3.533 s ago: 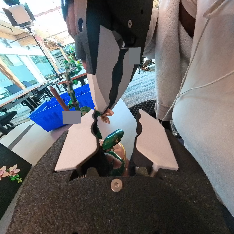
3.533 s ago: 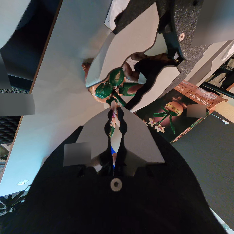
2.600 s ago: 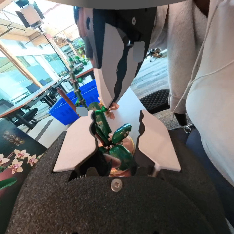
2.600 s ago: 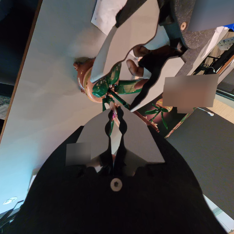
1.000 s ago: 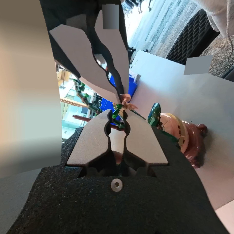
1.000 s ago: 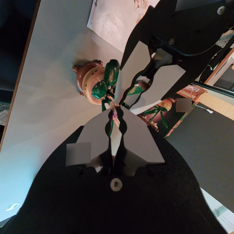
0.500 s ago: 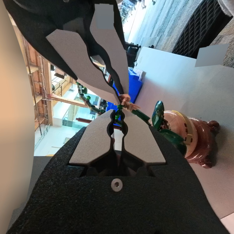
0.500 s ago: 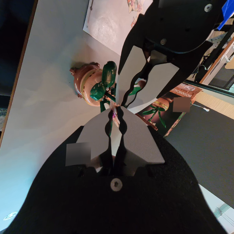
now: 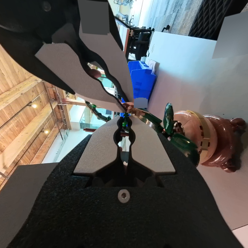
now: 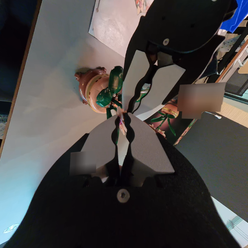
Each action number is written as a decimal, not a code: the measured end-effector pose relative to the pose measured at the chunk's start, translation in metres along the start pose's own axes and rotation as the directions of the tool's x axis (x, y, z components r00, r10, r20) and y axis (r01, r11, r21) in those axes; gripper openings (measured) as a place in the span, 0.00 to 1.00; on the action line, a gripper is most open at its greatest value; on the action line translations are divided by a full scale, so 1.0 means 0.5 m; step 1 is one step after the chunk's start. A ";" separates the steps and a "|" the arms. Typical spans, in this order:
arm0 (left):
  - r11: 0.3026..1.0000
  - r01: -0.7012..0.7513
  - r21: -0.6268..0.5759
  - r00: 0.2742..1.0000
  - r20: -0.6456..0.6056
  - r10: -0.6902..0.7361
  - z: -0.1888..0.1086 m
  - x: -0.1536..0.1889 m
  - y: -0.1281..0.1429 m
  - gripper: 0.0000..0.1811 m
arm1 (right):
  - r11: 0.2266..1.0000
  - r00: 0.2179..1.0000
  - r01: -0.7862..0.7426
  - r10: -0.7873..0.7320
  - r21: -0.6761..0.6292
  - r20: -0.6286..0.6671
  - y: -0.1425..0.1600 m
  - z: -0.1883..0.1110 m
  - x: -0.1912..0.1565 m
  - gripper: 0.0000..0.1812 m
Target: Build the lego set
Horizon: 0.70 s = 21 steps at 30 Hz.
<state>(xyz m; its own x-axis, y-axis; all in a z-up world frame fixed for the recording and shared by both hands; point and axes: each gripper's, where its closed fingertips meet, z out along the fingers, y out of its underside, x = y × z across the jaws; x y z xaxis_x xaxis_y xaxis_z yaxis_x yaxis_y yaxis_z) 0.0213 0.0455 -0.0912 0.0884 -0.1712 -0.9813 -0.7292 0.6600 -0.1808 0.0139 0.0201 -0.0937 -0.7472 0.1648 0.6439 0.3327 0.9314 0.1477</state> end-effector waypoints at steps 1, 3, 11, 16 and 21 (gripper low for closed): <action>1.000 -0.004 -0.001 1.000 -0.001 0.004 0.000 0.001 -0.002 0.03 | 1.000 1.000 -0.002 0.002 0.002 0.007 -0.001 -0.001 -0.001 0.04; 1.000 -0.006 -0.008 1.000 -0.002 0.006 0.000 0.000 -0.002 0.03 | 1.000 1.000 -0.007 0.007 -0.001 0.017 -0.002 -0.002 -0.001 0.04; 1.000 -0.021 -0.018 1.000 0.003 0.021 -0.001 0.001 -0.006 0.03 | 1.000 0.999 -0.003 0.003 -0.002 0.045 -0.006 -0.004 -0.001 0.04; 1.000 -0.009 -0.023 1.000 -0.004 0.009 0.000 0.001 -0.004 0.03 | 1.000 0.998 0.001 0.000 -0.016 0.066 -0.004 -0.004 0.001 0.04; 1.000 0.001 -0.022 1.000 -0.010 -0.001 0.000 0.001 -0.005 0.03 | 0.999 0.995 0.032 -0.030 -0.022 0.091 -0.005 -0.004 0.002 0.04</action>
<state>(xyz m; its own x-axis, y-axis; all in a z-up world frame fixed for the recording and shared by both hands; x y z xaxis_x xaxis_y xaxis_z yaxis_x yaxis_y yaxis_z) 0.0229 0.0438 -0.0912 0.0827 -0.1790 -0.9804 -0.7437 0.6438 -0.1803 0.0133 0.0171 -0.0918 -0.8062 0.1652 0.5681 0.3207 0.9290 0.1849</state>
